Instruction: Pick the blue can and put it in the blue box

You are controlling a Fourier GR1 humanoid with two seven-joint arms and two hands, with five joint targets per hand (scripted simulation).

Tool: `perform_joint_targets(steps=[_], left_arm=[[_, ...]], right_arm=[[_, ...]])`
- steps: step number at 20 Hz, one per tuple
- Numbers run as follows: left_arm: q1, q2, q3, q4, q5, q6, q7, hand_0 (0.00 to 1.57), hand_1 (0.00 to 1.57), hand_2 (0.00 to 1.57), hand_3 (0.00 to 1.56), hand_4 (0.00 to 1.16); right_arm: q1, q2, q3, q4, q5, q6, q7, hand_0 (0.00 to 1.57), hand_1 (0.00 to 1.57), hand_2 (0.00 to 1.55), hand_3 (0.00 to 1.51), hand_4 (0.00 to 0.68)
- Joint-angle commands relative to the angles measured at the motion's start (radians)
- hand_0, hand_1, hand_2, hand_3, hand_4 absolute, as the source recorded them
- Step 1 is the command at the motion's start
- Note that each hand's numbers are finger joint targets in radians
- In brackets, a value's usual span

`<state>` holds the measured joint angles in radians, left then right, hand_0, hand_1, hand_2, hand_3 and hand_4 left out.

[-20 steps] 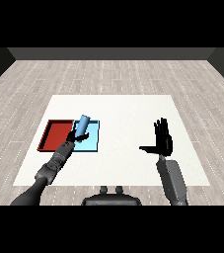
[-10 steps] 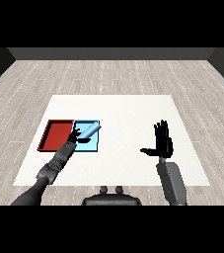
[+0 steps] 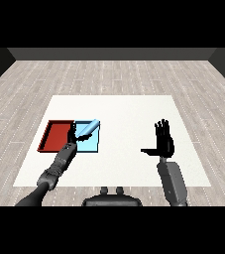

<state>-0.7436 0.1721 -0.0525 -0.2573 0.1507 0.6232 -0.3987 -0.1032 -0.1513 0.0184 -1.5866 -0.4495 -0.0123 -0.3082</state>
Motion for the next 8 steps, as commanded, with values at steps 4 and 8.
perform_joint_targets(steps=[4,8], left_arm=[[0.077,-0.010,0.009,-0.309,0.044,-0.169,-0.298,0.00,0.00,0.00,0.00,0.00],[0.259,-0.020,-0.020,-0.524,0.077,-0.274,-0.381,0.00,0.00,0.00,0.00,0.00]], right_arm=[[-0.004,-0.030,-0.011,0.028,0.007,0.024,0.008,0.00,0.00,0.00,0.00,0.000],[0.046,-0.044,0.006,-0.047,0.018,0.015,0.043,0.00,0.00,0.00,0.00,0.000]])
